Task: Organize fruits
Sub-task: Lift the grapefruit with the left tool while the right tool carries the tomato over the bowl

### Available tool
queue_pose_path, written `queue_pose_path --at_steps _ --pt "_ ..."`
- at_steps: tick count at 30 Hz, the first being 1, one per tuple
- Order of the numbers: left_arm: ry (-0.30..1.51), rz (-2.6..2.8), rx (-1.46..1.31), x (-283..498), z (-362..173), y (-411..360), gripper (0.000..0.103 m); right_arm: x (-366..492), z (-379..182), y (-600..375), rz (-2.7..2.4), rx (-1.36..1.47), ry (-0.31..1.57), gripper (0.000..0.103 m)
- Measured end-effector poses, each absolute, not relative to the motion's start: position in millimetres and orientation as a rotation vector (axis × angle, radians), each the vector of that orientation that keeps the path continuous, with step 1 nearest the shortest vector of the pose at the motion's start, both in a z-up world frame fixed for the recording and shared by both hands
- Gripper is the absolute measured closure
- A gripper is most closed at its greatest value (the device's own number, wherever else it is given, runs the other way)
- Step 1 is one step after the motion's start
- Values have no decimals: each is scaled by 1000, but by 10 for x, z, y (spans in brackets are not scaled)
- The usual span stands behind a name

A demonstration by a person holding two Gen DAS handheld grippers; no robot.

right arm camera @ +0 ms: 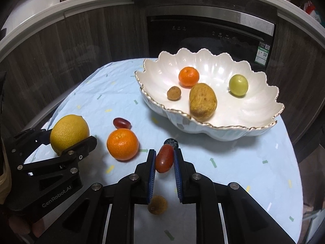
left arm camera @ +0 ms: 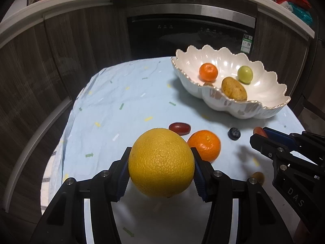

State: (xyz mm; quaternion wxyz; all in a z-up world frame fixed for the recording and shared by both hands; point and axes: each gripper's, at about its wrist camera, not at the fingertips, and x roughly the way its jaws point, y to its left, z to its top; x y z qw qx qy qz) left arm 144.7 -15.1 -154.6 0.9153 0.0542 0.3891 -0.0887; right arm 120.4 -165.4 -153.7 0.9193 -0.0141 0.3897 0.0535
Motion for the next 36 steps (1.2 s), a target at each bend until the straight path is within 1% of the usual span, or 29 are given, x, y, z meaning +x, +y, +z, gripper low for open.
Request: queue_pose_path --at_steps 20,36 --pt "703 -263 145 1480 -951 -578 50 1130 -986 -2065 25 24 688 84" --pt "684 -323 169 1690 -753 -952 50 1229 -766 -2463 -45 42 636 84"
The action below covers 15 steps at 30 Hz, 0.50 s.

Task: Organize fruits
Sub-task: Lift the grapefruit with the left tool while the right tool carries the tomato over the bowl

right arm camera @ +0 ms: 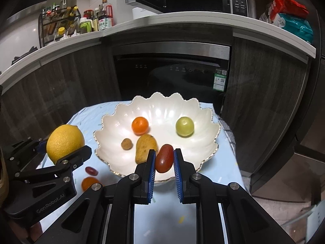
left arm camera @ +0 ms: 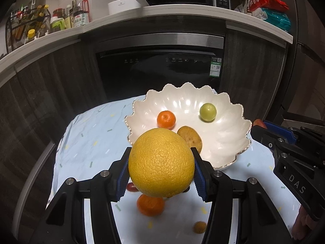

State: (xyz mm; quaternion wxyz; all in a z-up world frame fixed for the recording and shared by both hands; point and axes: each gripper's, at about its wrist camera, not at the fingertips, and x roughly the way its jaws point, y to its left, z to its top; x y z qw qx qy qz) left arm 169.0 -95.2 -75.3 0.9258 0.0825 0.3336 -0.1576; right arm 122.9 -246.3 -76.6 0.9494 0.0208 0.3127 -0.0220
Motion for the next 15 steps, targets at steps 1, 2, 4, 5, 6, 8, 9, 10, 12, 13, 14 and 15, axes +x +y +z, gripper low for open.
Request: queue_pose_path --at_steps 1,2,4,5,6,8,9,10,12,13,14,15 --pt "682 -326 172 1712 -746 -977 50 1242 -760 -2484 -47 43 635 84" --pt "681 -328 174 1727 -742 -995 50 1254 -757 -2503 -49 44 634 84" --pt "680 -330 178 1775 -738 -1038 50 1276 -746 -2543 -55 45 630 84" --pt "681 -331 178 1796 -735 -1049 50 1290 -742 -2559 -57 45 629 84" --pt "682 -331 178 1819 -733 -1062 50 1307 -741 -2577 -60 46 628 84" --pt "683 -331 176 1871 -732 -1087 50 1337 -746 -2605 -63 49 629 84" --pt "684 -331 176 1899 -732 -1099 50 1352 -745 -2620 -64 51 629 84" --pt "685 -330 176 1924 -734 -1107 50 1369 -748 -2637 -65 53 628 84" --pt "687 -330 178 1962 -744 -1129 49 1400 -766 -2656 -67 58 631 84" --pt "689 -330 180 1990 -755 -1142 49 1416 -775 -2666 -68 61 633 84" --pt "691 -329 181 2012 -766 -1153 50 1436 -789 -2676 -67 63 636 84" --pt "694 -329 182 2036 -778 -1163 50 1462 -806 -2686 -68 65 639 84"
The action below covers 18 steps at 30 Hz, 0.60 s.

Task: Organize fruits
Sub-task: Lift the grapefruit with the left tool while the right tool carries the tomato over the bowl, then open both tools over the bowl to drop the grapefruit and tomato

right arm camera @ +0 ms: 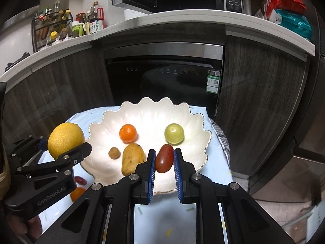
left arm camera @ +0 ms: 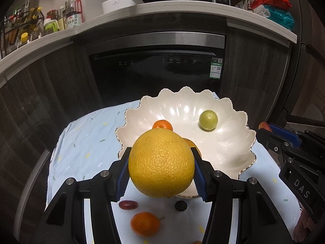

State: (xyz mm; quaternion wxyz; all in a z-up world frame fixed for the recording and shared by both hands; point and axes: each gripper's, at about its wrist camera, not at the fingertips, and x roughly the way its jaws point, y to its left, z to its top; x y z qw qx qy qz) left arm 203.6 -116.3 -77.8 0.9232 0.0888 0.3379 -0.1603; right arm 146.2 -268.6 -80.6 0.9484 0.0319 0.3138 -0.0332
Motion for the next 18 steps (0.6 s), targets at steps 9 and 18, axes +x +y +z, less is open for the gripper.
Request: queue_pose_path --at_steps 9,18 --pt "717 -322 189 2249 -909 -1247 49 1619 -922 -2767 -68 80 655 84" --pt "743 -324 190 2351 -1009 -1291 49 1748 -1027 -2813 -65 84 675 84"
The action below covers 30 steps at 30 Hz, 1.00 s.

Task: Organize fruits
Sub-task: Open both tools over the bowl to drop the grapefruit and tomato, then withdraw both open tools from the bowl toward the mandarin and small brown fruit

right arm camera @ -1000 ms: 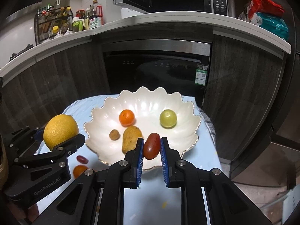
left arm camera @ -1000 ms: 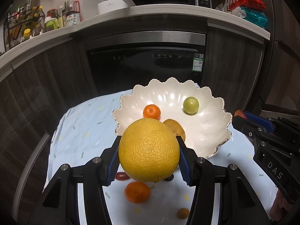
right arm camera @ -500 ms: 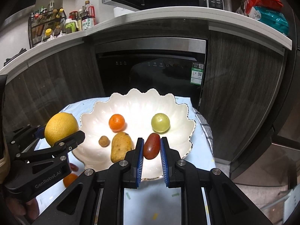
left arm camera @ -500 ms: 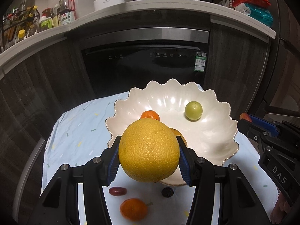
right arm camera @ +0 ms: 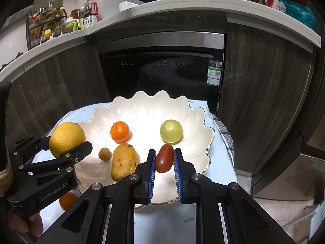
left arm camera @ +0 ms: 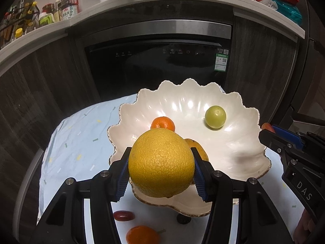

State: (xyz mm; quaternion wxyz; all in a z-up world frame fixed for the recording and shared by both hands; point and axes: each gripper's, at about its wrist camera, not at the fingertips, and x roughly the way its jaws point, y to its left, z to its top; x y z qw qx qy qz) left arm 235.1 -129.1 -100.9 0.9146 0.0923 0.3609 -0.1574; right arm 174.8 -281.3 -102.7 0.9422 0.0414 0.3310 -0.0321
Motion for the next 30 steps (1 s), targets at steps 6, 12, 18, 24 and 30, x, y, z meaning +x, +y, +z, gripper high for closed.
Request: queue_pose_path --at_steps 6,12,18,24,30 --pt "765 -313 198 2394 -1059 -1289 48 1784 -1059 -2844 -85 93 684 83" --pt "727 -291 218 2360 -1006 -1262 31 1752 -1017 -2848 -103 91 657 54" --pt "695 -262 222 2336 -886 -1201 19 1712 -967 -2853 -111 100 644 47" --pt "680 -240 212 2262 -803 -1107 10 1633 -898 -2842 -122 104 625 38" --pt "674 -228 201 2155 -720 -1030 9 1520 -809 -2791 -123 98 607 38"
